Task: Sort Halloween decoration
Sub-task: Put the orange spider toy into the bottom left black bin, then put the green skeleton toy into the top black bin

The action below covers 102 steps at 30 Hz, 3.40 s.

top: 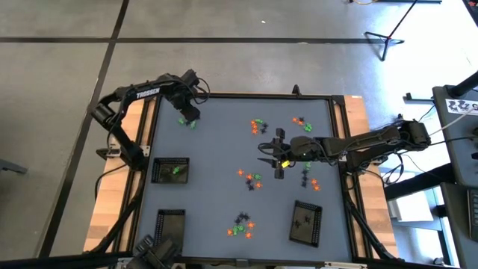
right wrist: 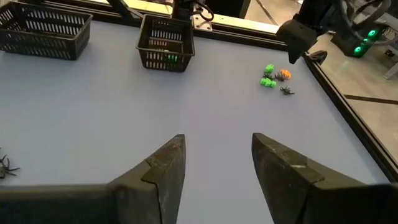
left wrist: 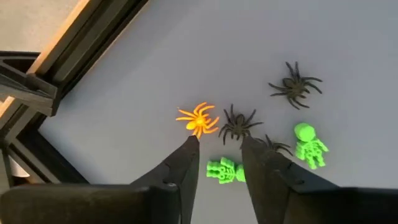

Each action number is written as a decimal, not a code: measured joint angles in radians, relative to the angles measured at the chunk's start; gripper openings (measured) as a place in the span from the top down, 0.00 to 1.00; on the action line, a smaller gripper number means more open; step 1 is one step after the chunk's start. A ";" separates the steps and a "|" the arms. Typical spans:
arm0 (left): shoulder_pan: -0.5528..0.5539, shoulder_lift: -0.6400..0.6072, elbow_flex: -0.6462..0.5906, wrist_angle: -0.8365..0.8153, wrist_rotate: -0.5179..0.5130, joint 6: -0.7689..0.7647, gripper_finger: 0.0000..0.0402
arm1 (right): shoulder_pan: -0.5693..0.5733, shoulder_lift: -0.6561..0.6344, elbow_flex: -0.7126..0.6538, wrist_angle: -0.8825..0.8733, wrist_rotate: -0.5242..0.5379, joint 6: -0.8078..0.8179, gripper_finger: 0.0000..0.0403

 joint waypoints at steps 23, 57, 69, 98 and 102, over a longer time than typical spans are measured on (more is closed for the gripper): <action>0.058 0.187 0.002 0.027 -0.027 -0.007 0.72 | 0.000 -0.001 0.000 -0.001 -0.033 0.000 0.55; -0.563 -0.372 -0.002 -0.334 -0.006 -0.459 1.00 | 0.000 -0.001 0.001 0.009 -0.032 0.001 0.55; -1.340 -0.404 -0.002 -0.427 0.095 -1.232 1.00 | 0.000 -0.001 0.001 0.030 -0.033 0.001 0.55; -1.796 -0.172 -0.001 -0.134 0.154 -1.597 0.77 | 0.000 -0.001 0.001 0.079 -0.076 0.013 0.55; -1.723 -0.173 -0.001 -0.224 0.090 -1.486 0.77 | 0.000 -0.001 0.001 0.079 -0.076 0.013 0.55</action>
